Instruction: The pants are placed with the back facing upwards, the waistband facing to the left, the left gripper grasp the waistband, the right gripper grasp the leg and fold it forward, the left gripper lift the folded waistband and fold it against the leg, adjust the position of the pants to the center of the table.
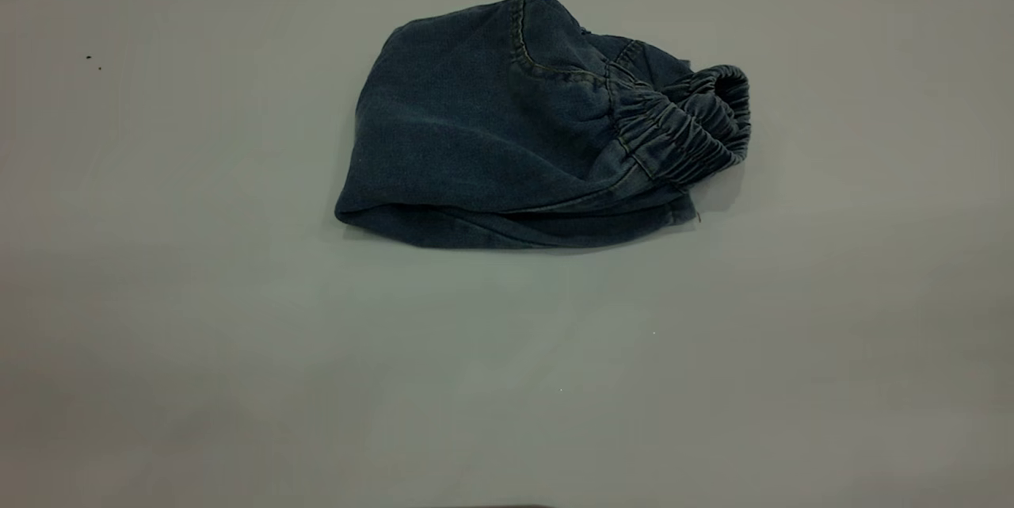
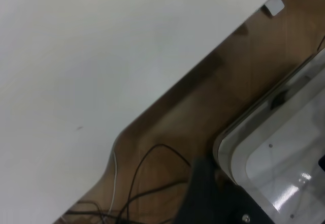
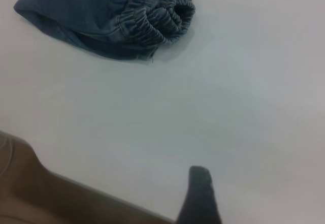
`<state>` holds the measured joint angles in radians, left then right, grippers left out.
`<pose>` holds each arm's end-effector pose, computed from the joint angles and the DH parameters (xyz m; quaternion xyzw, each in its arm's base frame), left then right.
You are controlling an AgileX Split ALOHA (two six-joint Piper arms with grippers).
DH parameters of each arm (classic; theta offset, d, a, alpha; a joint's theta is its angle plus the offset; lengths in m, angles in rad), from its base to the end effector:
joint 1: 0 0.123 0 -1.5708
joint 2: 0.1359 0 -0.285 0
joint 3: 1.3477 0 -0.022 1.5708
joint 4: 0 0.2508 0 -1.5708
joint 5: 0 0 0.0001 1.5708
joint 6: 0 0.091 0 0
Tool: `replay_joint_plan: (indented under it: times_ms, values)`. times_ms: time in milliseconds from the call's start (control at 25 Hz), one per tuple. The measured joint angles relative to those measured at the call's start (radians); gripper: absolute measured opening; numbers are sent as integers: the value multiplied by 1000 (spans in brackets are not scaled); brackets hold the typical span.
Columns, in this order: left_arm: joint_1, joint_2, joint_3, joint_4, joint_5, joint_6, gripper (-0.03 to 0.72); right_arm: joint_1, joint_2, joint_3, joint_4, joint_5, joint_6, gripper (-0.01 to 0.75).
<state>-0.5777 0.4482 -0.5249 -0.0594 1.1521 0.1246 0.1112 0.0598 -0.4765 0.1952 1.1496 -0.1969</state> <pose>0.0443 -0.0348 0.2669 0.3258 0.9003 -0.0932 0.2731 -0.0005 0.0162 0.2653 -0.1406 0.8795 0.0782 0.4479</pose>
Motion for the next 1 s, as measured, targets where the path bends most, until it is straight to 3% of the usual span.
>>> replay_joint_plan:
  times_ms: [160,760,880,1000]
  values:
    - [0,0,15,-8,-47,-1,547,0,0,0,0,0,0,477]
    - [12,-28,19,-20,-32,-1,547,0,0,0,3,0,1,477]
    - [142,-94,19,-35,-27,-1,547,0,0,0,3,0,1,477]
    - [353,-191,19,-41,-23,-1,547,0,0,0,3,0,1,477]
